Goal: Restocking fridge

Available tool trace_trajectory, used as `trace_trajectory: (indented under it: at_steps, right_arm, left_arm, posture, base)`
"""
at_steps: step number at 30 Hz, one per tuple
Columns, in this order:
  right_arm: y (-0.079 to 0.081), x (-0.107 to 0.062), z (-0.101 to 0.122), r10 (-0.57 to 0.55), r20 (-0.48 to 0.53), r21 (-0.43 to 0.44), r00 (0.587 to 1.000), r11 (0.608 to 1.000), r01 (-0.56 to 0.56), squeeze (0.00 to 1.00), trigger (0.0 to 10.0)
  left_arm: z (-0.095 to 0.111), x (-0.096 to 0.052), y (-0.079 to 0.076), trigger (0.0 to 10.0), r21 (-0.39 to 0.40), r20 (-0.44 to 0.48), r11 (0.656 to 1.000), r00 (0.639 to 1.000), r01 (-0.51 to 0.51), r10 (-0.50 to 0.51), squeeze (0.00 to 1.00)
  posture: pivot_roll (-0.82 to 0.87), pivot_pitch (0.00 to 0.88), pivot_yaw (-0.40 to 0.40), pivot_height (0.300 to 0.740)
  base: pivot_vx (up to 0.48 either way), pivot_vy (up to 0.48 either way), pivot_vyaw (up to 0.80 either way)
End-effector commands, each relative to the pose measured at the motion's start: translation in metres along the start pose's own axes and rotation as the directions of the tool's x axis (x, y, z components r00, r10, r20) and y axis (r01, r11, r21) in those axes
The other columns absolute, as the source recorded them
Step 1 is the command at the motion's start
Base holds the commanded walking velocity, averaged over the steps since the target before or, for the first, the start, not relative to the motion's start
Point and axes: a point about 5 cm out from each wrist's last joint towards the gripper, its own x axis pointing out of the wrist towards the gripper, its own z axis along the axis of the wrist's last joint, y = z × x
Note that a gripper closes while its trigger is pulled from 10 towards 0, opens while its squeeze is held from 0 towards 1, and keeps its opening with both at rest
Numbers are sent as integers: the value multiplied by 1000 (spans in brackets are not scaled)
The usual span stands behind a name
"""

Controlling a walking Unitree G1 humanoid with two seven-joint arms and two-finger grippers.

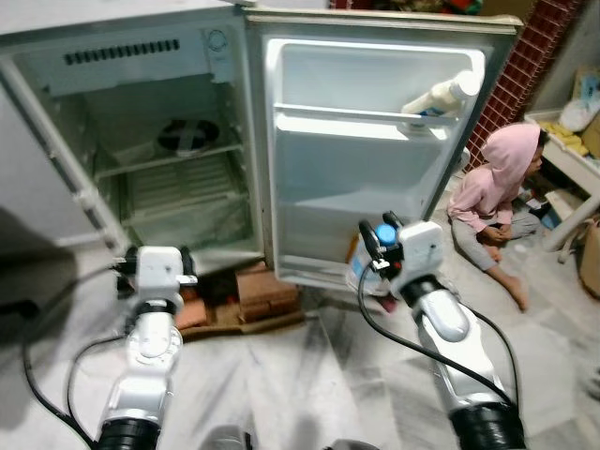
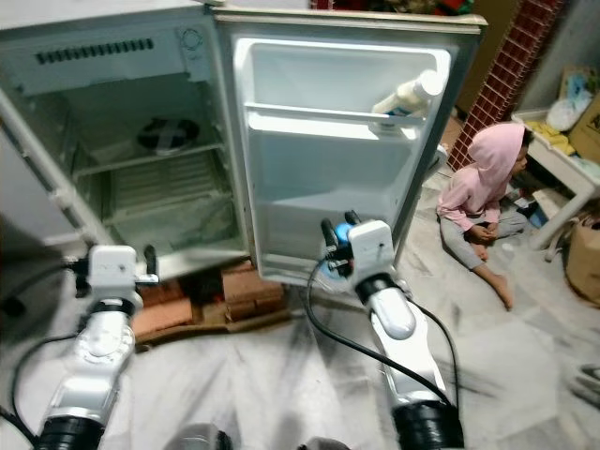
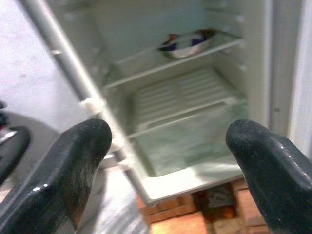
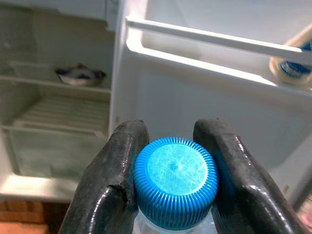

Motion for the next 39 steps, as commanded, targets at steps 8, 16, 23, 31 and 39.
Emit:
trace_trajectory:
  at_steps: [8,16,23,31,39]
  right_arm:
    - [-13,-6,2,-98,31,1,995,995,98,0,10000]
    - [-16,-16,-9,-168,-2,46,986,985,168,0,10000]
    - [-8,-12,-5,-106,27,35,994,994,105,0,10000]
    - [-7,-9,-4,-98,34,40,995,995,96,0,10000]
    - [-12,-8,-3,-114,33,42,993,993,113,0,10000]
  left_arm:
    - [19,-8,-5,10000,-200,108,970,987,137,-117,0]
    - [15,-28,-12,10000,-245,122,937,967,250,-226,0]
    - [13,-28,-8,10000,-236,115,941,969,241,-220,0]
    - [12,-28,-7,10000,-232,111,942,969,243,-222,0]
    - [10,-27,-9,10000,-233,108,940,967,250,-230,0]
  posture:
    - [97,52,-32,740]
    - [100,54,-41,740]
    - [104,47,-45,740]
    - [105,42,-49,740]
    - [100,47,-50,740]
  base:
    - [0,-175,0]
    - [0,0,0]
    - [0,0,114]
    - [275,0,788]
    - [374,0,88]
